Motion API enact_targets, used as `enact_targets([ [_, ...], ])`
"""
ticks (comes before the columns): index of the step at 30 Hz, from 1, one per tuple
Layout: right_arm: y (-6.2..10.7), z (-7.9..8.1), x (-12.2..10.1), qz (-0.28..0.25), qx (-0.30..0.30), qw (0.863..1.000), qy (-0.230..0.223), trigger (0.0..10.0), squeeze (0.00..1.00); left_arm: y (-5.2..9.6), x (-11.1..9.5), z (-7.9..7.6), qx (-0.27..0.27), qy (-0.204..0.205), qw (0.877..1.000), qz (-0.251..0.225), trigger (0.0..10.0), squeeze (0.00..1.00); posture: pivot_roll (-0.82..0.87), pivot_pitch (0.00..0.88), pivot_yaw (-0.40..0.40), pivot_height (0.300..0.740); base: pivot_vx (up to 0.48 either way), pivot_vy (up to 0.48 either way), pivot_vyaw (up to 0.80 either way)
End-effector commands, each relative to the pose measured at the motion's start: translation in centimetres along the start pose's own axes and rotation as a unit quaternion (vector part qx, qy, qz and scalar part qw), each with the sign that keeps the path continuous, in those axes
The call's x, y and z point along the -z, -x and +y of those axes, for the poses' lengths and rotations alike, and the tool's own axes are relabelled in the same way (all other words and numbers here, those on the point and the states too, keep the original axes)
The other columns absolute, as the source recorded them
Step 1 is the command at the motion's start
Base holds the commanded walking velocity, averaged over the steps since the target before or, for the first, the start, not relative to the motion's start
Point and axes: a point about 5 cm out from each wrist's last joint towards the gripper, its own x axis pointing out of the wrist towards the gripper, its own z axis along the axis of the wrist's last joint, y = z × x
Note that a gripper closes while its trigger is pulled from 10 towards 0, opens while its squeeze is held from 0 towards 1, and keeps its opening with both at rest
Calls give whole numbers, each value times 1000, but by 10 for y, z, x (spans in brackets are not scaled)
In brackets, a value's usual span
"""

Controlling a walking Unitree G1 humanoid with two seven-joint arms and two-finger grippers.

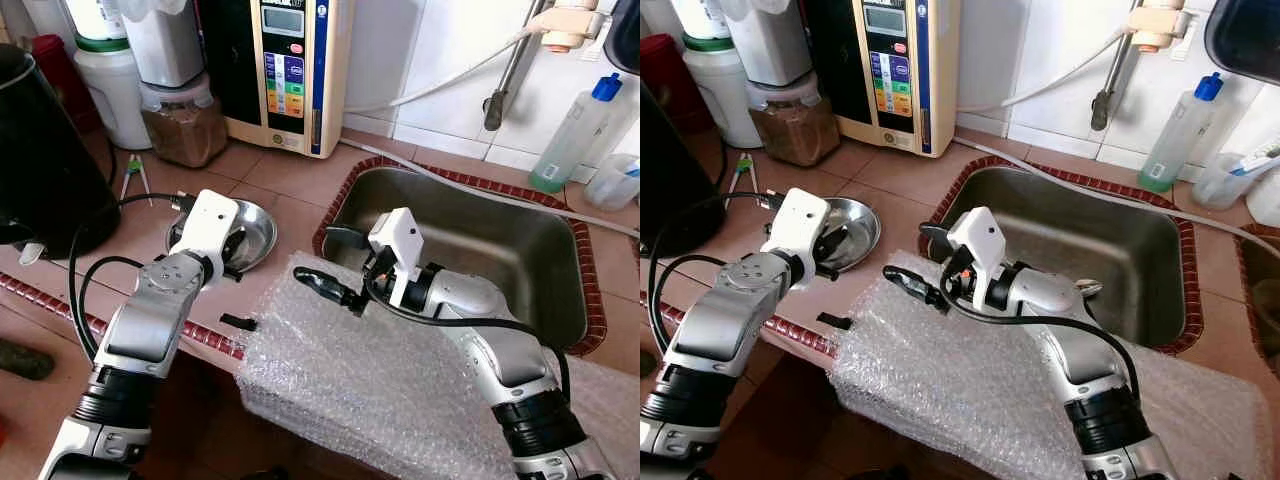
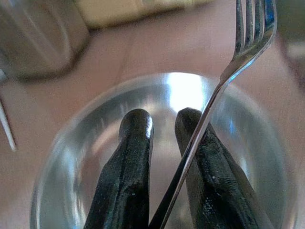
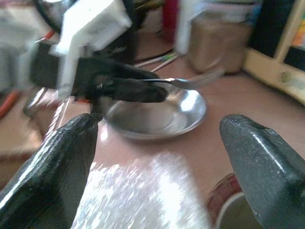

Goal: Kitchen organization

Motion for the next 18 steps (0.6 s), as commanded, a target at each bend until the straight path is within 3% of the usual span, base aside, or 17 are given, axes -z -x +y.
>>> enact_targets([
  [1, 1, -10, -11, -24, 25, 999, 0, 10000, 0, 1, -9, 0, -9, -12, 999, -39, 0, 0, 14, 30, -21, 740, 0, 0, 0],
  [3, 2, -17, -16, -47, 54, 997, -22, 10000, 0, 0, -12, -4, -23, -59, 996, -60, 0, 0, 9, 32, -23, 740, 0, 0, 0],
  [5, 2, -18, -17, -51, 59, 997, -26, 10000, 0, 0, -12, -5, -23, -62, 996, -64, 0, 0, 9, 32, -23, 740, 0, 0, 0],
  [10, 1, -28, -26, -114, 106, 980, -127, 10000, 0, -2, -25, -13, -48, -74, 986, -142, 0, 0, -3, 33, -27, 740, 0, 0, 0],
  [13, 0, -33, -31, -147, 128, 962, -190, 10000, 0, -1, -34, -24, -45, -93, 976, -191, 0, 0, -5, 31, -30, 740, 0, 0, 0],
  [14, 0, -34, -32, -152, 129, 960, -198, 10000, 0, -1, -35, -26, -42, -93, 975, -199, 1255, 0, -5, 31, -30, 740, 0, 0, 0],
  [15, 0, -34, -33, -158, 130, 957, -207, 10000, 0, -1, -36, -29, -39, -94, 973, -206, 3922, 0, -4, 31, -31, 740, 0, 0, 0],
  [16, -1, -36, -36, -171, 133, 949, -231, 10000, 0, -1, -38, -37, -33, -106, 969, -223, 4431, 0, -8, 32, -30, 740, 0, 0, 0],
  [18, -2, -37, -37, -176, 135, 944, -245, 10000, 0, -1, -39, -45, -28, -111, 964, -239, 4039, 0, -10, 31, -29, 740, 0, 0, 0],
])
